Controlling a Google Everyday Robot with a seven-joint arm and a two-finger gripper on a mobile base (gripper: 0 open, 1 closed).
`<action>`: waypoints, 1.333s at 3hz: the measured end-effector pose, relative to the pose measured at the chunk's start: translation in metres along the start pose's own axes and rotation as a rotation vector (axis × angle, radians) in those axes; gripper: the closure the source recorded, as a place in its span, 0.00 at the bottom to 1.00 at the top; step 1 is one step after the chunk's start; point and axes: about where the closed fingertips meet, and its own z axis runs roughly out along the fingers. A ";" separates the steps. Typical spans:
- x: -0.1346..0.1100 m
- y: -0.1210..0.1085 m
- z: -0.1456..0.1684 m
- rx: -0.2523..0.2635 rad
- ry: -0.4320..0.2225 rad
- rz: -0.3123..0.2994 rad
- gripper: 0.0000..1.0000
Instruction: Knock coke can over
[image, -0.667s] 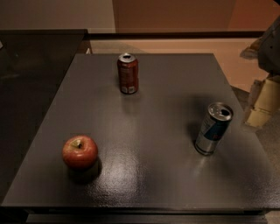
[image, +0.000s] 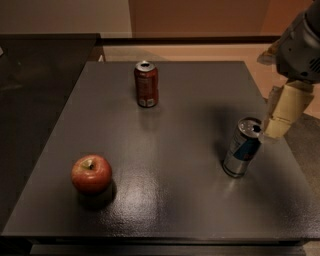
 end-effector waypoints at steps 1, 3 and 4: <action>-0.025 -0.015 0.018 -0.041 -0.055 -0.007 0.00; -0.080 -0.054 0.052 -0.124 -0.187 0.038 0.00; -0.107 -0.066 0.073 -0.146 -0.233 0.057 0.00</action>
Offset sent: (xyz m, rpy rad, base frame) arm 0.0876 0.0763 -0.0095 0.2452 0.0996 0.0599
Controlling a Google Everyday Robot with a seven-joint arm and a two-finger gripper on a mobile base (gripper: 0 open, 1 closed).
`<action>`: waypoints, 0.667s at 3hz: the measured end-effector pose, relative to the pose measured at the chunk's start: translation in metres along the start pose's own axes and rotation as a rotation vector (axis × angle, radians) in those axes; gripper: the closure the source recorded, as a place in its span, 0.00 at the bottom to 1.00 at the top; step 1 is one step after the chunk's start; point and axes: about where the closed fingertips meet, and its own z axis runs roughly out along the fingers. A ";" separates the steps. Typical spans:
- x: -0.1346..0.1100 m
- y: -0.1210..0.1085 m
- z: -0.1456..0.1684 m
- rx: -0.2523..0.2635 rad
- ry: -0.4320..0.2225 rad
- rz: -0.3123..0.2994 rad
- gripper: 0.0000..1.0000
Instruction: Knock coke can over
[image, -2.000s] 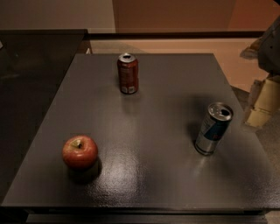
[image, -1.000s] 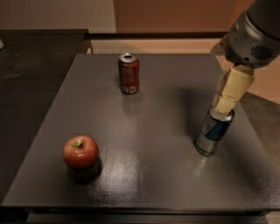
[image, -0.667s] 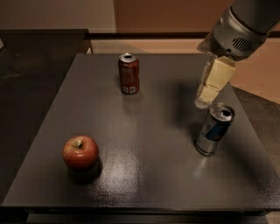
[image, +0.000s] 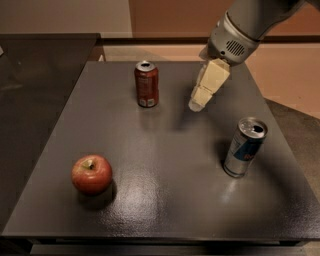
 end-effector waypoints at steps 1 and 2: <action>-0.017 -0.008 0.025 0.022 -0.042 0.000 0.00; -0.031 -0.021 0.050 0.080 -0.113 0.023 0.00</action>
Offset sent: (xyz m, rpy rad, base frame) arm 0.0641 0.0641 -0.0401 0.1889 -0.1838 -0.1150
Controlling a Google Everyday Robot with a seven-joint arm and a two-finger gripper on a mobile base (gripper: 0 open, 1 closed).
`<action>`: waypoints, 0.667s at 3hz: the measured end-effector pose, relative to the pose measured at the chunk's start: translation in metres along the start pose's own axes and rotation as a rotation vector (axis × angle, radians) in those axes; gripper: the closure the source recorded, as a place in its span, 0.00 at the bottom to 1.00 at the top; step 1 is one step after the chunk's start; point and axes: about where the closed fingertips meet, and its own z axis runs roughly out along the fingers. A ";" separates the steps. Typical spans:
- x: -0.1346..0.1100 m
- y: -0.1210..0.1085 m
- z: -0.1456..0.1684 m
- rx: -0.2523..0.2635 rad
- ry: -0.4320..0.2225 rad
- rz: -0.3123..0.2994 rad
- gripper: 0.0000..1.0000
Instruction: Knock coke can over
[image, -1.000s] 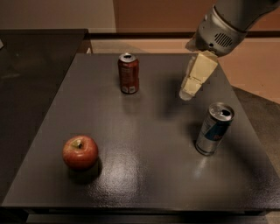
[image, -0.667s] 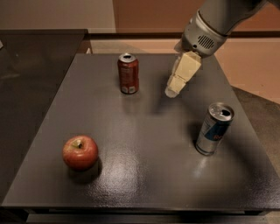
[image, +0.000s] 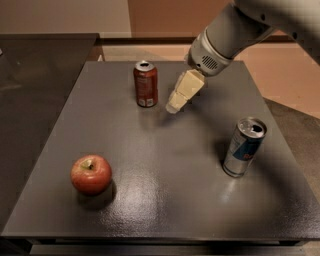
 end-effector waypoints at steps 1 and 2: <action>-0.014 -0.019 0.019 0.053 -0.075 0.030 0.00; -0.029 -0.035 0.039 0.058 -0.140 0.053 0.00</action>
Offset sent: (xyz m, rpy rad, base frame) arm 0.0783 0.0486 -0.0147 0.2191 -0.0795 -0.0770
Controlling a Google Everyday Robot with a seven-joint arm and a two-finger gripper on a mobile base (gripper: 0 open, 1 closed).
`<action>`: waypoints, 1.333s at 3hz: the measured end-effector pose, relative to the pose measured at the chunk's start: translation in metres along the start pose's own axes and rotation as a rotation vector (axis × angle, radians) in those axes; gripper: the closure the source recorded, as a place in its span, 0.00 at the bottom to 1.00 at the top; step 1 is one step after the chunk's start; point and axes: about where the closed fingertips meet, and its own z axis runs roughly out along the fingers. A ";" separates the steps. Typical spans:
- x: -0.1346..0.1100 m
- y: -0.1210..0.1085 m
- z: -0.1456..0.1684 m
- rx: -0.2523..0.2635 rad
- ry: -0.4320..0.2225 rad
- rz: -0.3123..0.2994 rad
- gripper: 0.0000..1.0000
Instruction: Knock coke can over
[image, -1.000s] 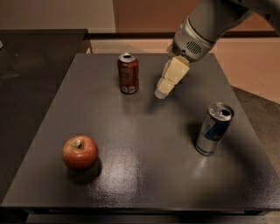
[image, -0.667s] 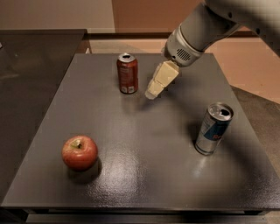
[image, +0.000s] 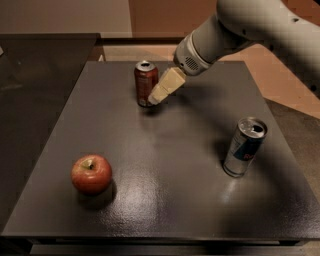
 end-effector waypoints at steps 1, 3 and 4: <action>-0.013 -0.003 0.020 -0.029 -0.039 0.000 0.00; -0.031 0.004 0.044 -0.105 -0.084 -0.003 0.16; -0.032 0.005 0.048 -0.130 -0.103 0.015 0.39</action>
Offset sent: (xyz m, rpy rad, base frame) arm 0.0215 0.0563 -0.0130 0.1108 0.0443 0.1025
